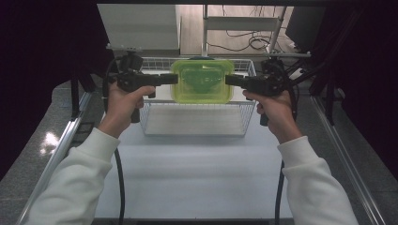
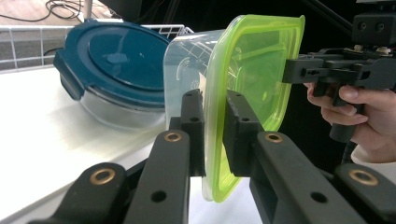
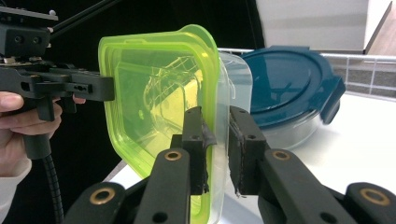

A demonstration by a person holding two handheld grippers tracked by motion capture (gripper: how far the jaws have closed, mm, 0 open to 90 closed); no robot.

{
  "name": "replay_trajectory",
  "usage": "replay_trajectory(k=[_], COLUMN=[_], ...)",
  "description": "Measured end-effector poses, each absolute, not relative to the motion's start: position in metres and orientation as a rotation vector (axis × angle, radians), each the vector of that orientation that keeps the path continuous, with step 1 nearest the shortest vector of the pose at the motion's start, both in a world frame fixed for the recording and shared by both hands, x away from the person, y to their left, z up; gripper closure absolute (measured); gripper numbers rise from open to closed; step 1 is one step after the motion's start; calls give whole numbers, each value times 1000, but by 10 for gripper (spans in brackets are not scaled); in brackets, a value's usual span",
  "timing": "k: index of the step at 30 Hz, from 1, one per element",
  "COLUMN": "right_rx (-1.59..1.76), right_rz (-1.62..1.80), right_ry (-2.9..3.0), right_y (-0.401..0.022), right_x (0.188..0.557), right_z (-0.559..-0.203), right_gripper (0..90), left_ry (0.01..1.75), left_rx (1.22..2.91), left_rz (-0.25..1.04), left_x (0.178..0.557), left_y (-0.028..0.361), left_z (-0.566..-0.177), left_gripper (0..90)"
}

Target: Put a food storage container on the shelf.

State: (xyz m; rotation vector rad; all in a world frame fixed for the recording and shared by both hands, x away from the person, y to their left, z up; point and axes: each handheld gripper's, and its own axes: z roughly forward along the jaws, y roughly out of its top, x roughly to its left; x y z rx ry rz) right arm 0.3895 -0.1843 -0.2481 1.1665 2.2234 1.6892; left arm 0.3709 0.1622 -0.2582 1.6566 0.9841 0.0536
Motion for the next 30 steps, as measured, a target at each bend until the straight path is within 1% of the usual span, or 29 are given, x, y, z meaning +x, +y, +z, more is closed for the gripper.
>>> replay_trajectory(k=[16,27,30], right_rx=[1221,1380,1409], right_rz=[1665,1655,1657], right_ry=[2201,2200,2197], right_y=[-178,-179,-180], right_x=[429,468,473], right_z=[-230,-240,-243], right_gripper=[777,780,781], left_ry=[1004,1083,1094], left_rx=[1641,1631,1617], left_rz=[13,-38,-55], left_x=[418,453,460], left_y=[168,163,163], left_z=[-246,-253,-256], left_gripper=[808,808,808])
